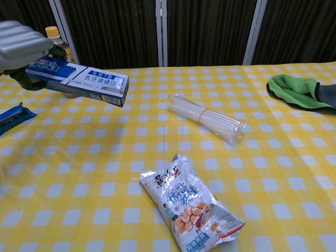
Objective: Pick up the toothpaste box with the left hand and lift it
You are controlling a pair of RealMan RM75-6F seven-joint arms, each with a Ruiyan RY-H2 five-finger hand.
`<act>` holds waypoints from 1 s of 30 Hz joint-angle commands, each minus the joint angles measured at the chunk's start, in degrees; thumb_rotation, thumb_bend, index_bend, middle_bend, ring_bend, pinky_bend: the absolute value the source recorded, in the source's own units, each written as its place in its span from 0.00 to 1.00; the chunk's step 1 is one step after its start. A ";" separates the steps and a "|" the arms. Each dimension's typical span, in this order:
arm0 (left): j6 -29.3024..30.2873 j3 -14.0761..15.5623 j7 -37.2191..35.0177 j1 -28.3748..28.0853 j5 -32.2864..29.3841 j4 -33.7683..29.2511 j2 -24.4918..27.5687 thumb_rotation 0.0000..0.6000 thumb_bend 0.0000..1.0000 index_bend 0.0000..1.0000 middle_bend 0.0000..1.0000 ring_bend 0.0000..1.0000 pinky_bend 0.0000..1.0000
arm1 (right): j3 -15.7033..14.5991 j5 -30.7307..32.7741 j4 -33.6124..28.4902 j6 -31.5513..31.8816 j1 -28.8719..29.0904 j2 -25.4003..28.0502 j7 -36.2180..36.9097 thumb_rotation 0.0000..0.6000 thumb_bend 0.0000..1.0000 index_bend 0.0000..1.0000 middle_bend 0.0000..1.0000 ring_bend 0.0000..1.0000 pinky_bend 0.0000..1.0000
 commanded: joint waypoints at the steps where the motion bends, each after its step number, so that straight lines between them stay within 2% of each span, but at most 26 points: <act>1: 1.11 -0.11 2.72 -0.77 1.04 -0.50 1.85 1.00 0.44 0.48 0.32 0.32 0.36 | 0.03 0.04 0.00 0.02 -0.01 0.02 0.04 1.00 0.08 0.00 0.00 0.00 0.00; 7: 2.83 -0.13 7.11 -1.87 4.01 0.07 4.56 1.00 0.44 0.48 0.32 0.32 0.36 | 0.01 0.01 -0.07 -0.02 -0.02 0.05 0.08 1.00 0.08 0.00 0.00 0.00 0.00; 18: 6.43 2.13 15.40 -3.90 17.24 3.33 7.31 1.00 0.44 0.45 0.29 0.32 0.35 | -0.09 -0.22 -0.22 0.00 -0.04 0.05 -0.11 1.00 0.08 0.00 0.00 0.00 0.00; 22: 6.24 1.90 17.51 -4.19 18.54 2.42 8.30 1.00 0.44 0.44 0.29 0.31 0.35 | -0.11 -0.35 -0.29 0.06 -0.05 0.03 -0.20 1.00 0.08 0.00 0.00 0.00 0.00; 30: 7.05 0.07 17.77 -3.22 17.36 0.01 9.93 1.00 0.44 0.44 0.29 0.31 0.35 | -0.06 -0.32 -0.33 0.12 -0.07 0.10 -0.05 1.00 0.08 0.00 0.00 0.00 0.00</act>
